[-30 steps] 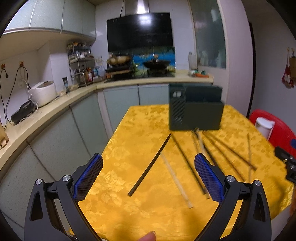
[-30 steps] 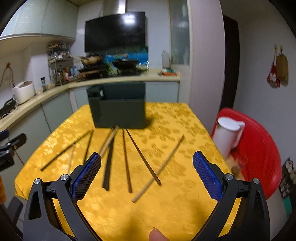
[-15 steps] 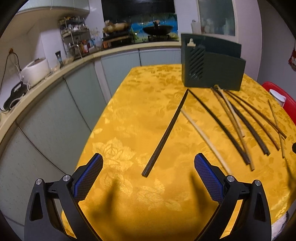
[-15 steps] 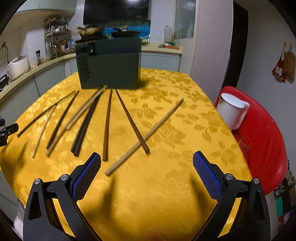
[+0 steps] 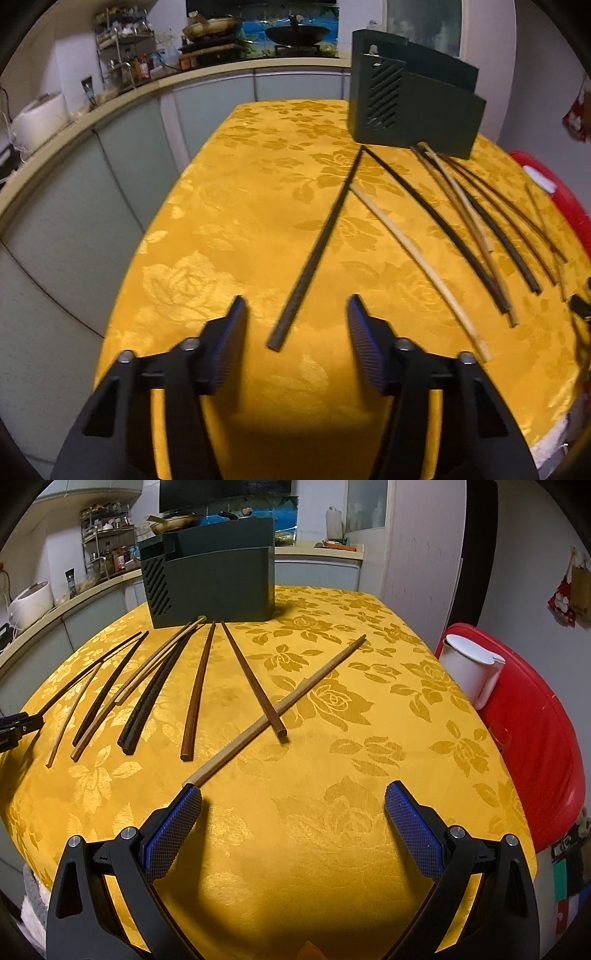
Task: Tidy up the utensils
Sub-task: 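Move left tool to a dark chopstick while right tool approaches a brown chopstick, then close left tool on the dark chopstick while right tool closes on the brown chopstick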
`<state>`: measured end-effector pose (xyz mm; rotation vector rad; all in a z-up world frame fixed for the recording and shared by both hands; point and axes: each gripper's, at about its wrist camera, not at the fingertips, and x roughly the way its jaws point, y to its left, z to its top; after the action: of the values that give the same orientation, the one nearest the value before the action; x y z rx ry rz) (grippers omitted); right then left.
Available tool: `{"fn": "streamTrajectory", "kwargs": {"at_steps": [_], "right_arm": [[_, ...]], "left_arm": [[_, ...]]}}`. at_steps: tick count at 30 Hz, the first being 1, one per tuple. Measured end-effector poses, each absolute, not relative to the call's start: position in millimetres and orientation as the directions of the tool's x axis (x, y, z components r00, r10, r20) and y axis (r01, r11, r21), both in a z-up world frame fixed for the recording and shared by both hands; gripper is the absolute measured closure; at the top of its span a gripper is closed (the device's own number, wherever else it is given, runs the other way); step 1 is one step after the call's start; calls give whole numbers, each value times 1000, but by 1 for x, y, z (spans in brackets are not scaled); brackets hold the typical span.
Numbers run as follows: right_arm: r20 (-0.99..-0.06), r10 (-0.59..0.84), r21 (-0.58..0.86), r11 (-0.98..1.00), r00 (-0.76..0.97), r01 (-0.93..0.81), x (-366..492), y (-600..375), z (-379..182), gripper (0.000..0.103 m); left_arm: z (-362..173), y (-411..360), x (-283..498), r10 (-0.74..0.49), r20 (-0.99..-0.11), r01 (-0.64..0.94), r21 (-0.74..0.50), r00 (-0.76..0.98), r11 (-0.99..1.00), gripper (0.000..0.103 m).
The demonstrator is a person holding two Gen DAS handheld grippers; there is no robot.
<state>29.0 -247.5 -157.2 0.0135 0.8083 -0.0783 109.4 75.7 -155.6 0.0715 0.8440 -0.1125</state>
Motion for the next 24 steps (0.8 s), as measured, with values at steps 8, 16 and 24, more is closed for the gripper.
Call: {"fn": "streamTrajectory", "kwargs": {"at_steps": [8,16,24], "right_arm": [[-718,-46,19,996,695,86,24,-253,-160,6],[-695,-47,22,996,718,87,19,-253,-162,6],[-689,1,63,996,724,59,30,-255,-150,9]], "left_arm": [[-155,55,92,-118,-743,196,18,659,980,86],[-157,45,85,-152,-728,227,6,669,974,86],[-157,43,85,-164,-726,229,-10,668,973,95]]}}
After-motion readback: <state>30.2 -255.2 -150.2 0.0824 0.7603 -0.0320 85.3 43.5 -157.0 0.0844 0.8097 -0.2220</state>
